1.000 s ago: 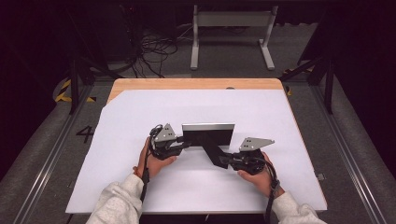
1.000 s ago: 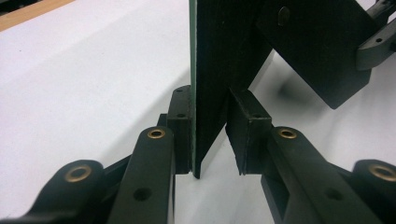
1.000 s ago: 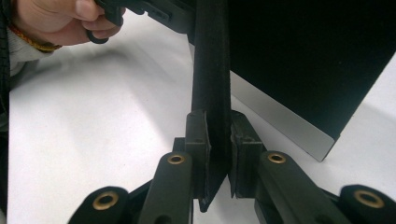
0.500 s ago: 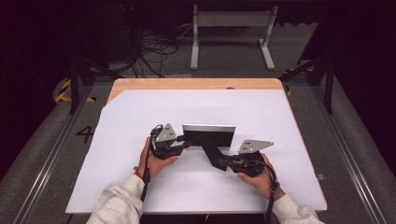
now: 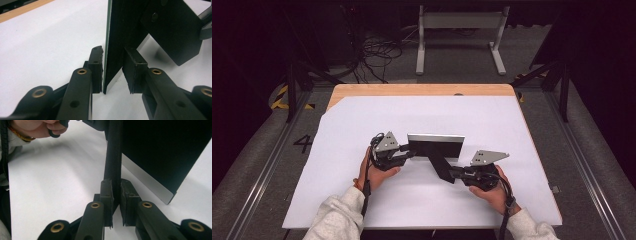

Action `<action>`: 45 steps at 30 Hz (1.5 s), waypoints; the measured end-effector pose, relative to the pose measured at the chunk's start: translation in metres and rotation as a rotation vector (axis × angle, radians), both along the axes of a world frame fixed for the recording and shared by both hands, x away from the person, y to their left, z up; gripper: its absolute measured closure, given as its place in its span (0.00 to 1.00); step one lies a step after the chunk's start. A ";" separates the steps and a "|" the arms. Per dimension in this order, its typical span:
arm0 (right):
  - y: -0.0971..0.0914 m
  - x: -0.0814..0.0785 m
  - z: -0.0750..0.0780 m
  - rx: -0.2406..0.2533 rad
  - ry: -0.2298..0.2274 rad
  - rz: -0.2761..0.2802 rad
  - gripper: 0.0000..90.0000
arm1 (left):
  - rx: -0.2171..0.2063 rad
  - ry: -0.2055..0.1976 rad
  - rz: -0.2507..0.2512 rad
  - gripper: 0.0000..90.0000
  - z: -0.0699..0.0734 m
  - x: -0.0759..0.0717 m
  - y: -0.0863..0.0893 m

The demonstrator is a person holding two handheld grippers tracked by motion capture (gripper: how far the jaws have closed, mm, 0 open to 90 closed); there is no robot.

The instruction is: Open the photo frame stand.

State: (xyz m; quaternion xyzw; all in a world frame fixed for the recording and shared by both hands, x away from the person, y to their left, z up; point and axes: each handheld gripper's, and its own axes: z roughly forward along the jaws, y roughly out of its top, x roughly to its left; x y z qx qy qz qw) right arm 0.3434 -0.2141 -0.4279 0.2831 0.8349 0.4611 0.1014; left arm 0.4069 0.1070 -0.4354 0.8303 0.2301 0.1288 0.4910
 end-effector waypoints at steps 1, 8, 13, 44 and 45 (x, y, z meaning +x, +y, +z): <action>0.000 0.000 0.001 0.000 -0.004 0.000 0.91 | -0.001 -0.003 0.001 0.78 0.000 0.000 0.000; 0.000 -0.003 0.005 -0.015 -0.035 0.009 0.92 | -0.001 -0.009 -0.021 0.78 0.002 -0.003 -0.001; 0.000 -0.004 0.008 -0.012 -0.048 0.010 0.92 | 0.008 -0.015 -0.026 0.79 0.004 -0.005 -0.002; -0.017 -0.003 0.019 -0.039 -0.203 -0.137 0.87 | 0.011 -0.007 -0.047 0.78 0.004 -0.008 0.000; -0.017 -0.003 0.019 -0.039 -0.203 -0.140 0.87 | 0.012 -0.006 -0.050 0.78 0.004 -0.008 0.000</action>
